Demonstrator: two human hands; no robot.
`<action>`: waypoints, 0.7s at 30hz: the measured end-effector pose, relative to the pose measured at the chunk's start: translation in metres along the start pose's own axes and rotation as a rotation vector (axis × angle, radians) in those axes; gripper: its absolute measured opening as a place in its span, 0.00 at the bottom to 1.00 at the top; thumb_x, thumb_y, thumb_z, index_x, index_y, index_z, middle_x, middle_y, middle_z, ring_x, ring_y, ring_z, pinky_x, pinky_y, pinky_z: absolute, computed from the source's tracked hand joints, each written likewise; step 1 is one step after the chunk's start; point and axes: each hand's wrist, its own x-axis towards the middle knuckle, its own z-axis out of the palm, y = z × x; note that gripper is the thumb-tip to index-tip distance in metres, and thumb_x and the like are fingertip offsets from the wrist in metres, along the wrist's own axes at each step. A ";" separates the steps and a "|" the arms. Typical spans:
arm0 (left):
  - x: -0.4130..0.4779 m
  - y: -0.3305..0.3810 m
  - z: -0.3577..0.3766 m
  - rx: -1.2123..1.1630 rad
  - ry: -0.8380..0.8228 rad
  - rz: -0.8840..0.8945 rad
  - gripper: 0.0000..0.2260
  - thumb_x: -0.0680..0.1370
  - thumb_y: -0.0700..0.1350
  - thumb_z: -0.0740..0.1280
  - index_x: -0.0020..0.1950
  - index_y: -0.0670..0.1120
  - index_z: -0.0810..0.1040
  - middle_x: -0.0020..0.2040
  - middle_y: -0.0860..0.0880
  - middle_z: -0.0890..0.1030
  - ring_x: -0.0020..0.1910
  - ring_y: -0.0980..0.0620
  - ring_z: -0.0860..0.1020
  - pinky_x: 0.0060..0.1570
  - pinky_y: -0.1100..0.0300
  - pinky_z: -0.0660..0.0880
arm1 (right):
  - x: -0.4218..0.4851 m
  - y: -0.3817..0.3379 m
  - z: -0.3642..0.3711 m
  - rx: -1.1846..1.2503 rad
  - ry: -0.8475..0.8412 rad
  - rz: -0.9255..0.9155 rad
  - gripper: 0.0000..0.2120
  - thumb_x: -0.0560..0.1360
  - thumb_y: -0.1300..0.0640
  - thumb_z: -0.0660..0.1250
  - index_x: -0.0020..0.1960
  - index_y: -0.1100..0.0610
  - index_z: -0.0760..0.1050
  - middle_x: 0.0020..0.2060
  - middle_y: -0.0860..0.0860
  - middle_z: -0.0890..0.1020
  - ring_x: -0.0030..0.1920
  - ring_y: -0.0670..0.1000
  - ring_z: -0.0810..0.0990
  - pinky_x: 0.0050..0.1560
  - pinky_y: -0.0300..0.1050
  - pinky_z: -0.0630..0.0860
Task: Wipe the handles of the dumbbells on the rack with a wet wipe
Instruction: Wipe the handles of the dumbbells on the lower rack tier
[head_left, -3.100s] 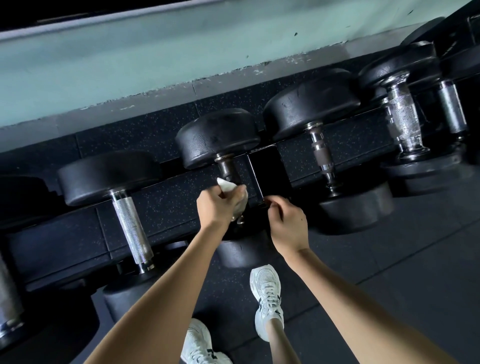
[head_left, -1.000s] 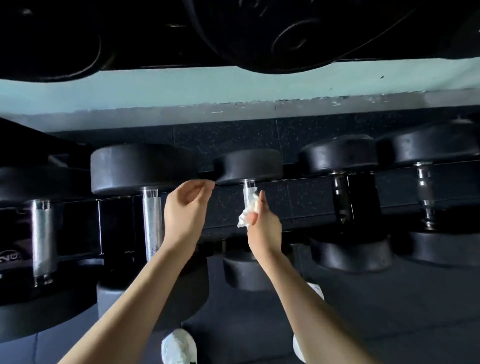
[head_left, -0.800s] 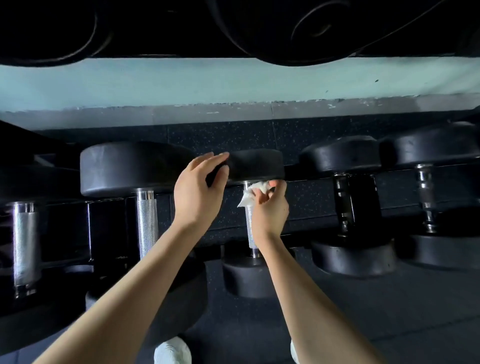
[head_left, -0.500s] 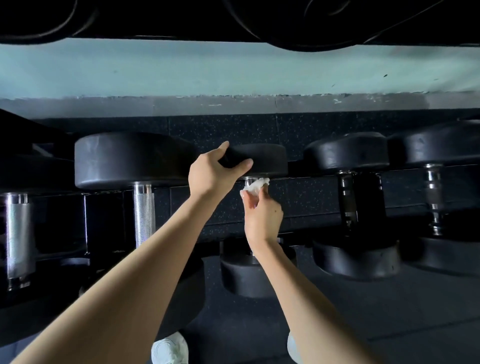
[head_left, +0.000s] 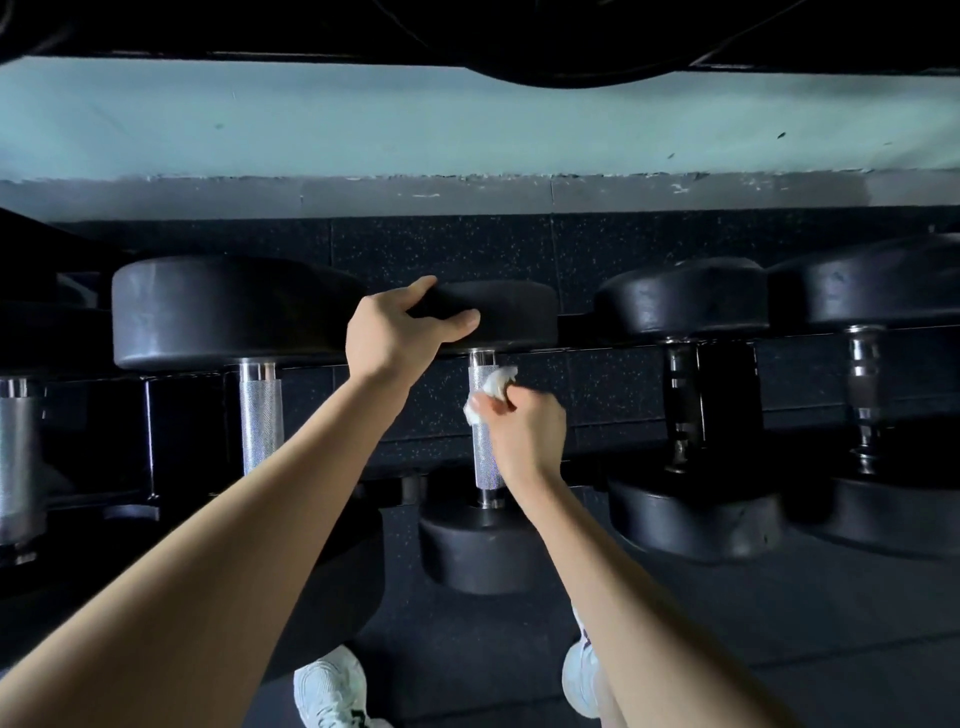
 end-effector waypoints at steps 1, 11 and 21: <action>0.000 0.000 0.000 -0.002 0.001 0.002 0.31 0.66 0.50 0.78 0.68 0.49 0.74 0.62 0.51 0.79 0.61 0.55 0.76 0.63 0.60 0.71 | 0.008 -0.006 0.001 0.047 -0.018 0.018 0.18 0.72 0.53 0.70 0.28 0.58 0.70 0.21 0.46 0.68 0.24 0.44 0.64 0.26 0.34 0.61; -0.001 0.005 -0.001 -0.026 -0.017 -0.030 0.31 0.67 0.48 0.78 0.68 0.49 0.73 0.64 0.51 0.77 0.62 0.56 0.74 0.59 0.67 0.68 | -0.020 0.019 -0.009 0.008 -0.094 0.005 0.28 0.73 0.56 0.70 0.23 0.54 0.55 0.20 0.47 0.59 0.24 0.47 0.55 0.24 0.38 0.59; 0.000 0.001 0.000 -0.028 -0.010 -0.004 0.30 0.67 0.49 0.77 0.68 0.49 0.74 0.61 0.51 0.79 0.59 0.55 0.76 0.62 0.62 0.72 | -0.012 -0.001 0.017 -0.479 0.037 -0.195 0.24 0.73 0.65 0.66 0.66 0.71 0.66 0.55 0.66 0.79 0.52 0.59 0.81 0.53 0.47 0.77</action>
